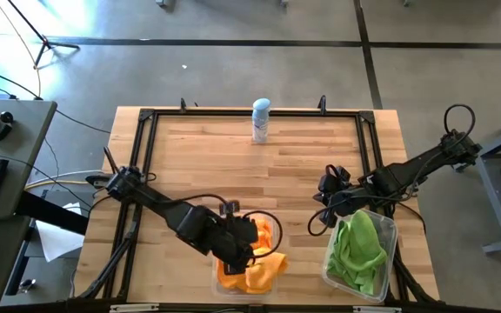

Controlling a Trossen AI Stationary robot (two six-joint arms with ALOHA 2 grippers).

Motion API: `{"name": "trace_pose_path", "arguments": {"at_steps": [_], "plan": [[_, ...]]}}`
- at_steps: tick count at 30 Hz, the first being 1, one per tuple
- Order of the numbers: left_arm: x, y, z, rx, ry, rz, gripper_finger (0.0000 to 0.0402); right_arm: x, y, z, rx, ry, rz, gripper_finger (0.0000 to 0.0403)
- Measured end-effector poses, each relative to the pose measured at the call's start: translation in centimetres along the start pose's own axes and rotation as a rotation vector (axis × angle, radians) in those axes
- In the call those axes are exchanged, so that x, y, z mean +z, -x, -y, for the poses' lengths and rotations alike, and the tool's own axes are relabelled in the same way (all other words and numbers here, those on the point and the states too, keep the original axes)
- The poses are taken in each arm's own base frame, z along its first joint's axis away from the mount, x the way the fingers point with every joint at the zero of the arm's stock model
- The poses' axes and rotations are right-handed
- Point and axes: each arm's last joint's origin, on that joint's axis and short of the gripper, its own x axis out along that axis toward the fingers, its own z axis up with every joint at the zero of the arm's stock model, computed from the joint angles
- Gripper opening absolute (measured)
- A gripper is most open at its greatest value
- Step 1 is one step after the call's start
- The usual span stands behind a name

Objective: Sort microfiber towel by color & place in baskets
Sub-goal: Return to Home Position

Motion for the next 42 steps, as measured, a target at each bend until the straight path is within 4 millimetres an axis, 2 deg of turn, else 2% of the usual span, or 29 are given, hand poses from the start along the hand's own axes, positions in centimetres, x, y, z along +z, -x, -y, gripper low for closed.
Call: {"name": "trace_pose_path", "arguments": {"at_steps": [3,6,11,17,22,27,31,37,42], "plan": [[0.0,1.0,-0.5,0.075,-0.059,0.061,0.0129,0.0,0.0,0.0,0.000,0.000,0.000,0.0000],[-0.7,2.0,-1.4,0.109,-0.069,0.078,0.0089,0.0,0.0,0.0,-0.003,0.000,0.002,0.0000],[-3.5,3.1,-4.0,0.160,-0.051,0.101,0.0010,0.1,0.0,0.1,-0.031,-0.015,0.029,0.0000],[-9.0,2.8,-7.5,0.068,0.013,0.251,0.0003,0.2,0.0,0.1,-0.040,-0.013,0.041,0.0000],[-14.0,0.9,-11.1,-0.099,0.028,0.453,0.0001,0.2,0.0,0.1,-0.032,-0.014,0.042,0.0000],[-19.3,-1.1,-14.9,-0.169,0.106,0.621,0.0000,0.3,0.0,0.1,-0.048,-0.022,0.064,0.0000],[-23.1,-2.2,-17.1,-0.207,0.129,0.716,0.0000,0.4,0.0,0.2,-0.092,-0.071,0.110,0.0000],[-26.7,-2.8,-18.6,-0.220,0.099,0.870,0.0000,0.7,-0.1,0.6,-0.130,-0.130,0.143,0.0000],[-28.1,-2.6,-19.1,-0.223,0.052,0.971,0.0000,1.1,-0.3,1.1,-0.152,-0.150,0.146,0.0000]]}}
